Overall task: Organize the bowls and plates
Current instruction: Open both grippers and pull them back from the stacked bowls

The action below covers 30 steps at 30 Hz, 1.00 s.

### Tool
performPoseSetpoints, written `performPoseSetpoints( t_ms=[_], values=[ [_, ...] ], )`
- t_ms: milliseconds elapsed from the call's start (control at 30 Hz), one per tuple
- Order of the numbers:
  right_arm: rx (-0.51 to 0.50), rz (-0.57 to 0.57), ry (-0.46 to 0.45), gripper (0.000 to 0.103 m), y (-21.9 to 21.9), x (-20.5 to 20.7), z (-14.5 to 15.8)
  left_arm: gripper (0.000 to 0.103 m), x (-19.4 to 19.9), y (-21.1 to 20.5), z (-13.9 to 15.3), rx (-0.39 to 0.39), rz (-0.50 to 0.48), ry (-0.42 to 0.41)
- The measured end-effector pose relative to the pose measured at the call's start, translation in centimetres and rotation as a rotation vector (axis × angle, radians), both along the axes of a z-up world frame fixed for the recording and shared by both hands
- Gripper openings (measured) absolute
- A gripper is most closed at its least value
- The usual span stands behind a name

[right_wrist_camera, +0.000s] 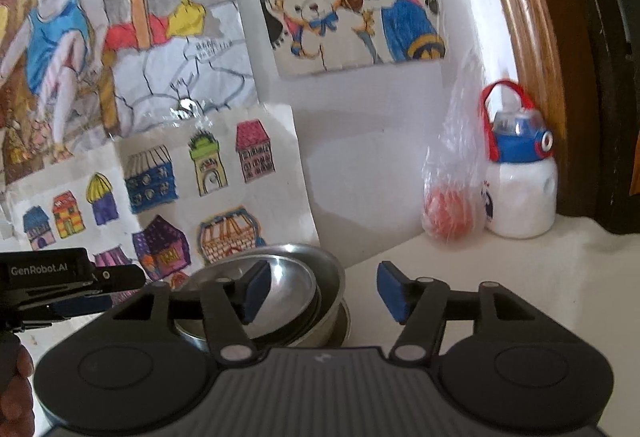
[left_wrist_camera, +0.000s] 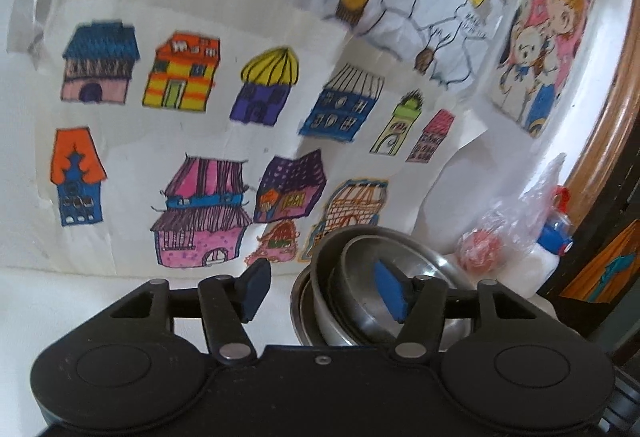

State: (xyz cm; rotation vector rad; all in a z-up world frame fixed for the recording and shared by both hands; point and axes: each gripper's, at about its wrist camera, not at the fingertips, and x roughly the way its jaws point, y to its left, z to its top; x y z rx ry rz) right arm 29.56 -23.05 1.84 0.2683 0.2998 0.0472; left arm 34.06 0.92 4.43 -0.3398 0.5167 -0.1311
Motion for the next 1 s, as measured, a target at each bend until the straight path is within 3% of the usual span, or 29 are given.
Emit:
performPoseSetpoints(
  t_ms=[233, 500, 700, 1000],
  values=[
    [-0.014, -0.019, -0.066, 0.086, 0.0, -3.0, 1.9, 0.071, -2.3, 0.2, 2.0, 0.011, 0.005, -0.052],
    [-0.048, -0.050, -0.137, 0.099, 0.1, -6.8, 3.9, 0.086, -5.7, 0.2, 4.2, 0.028, 0.006, -0.115],
    [-0.065, -0.064, -0.174, 0.103, 0.1, -9.6, 5.0, 0.096, -8.1, 0.0, 5.3, 0.038, 0.000, -0.153],
    [-0.087, -0.084, -0.194, 0.103, 0.2, -13.5, 4.7, 0.102, -12.1, -0.4, 5.5, 0.082, -0.011, -0.197]
  ],
)
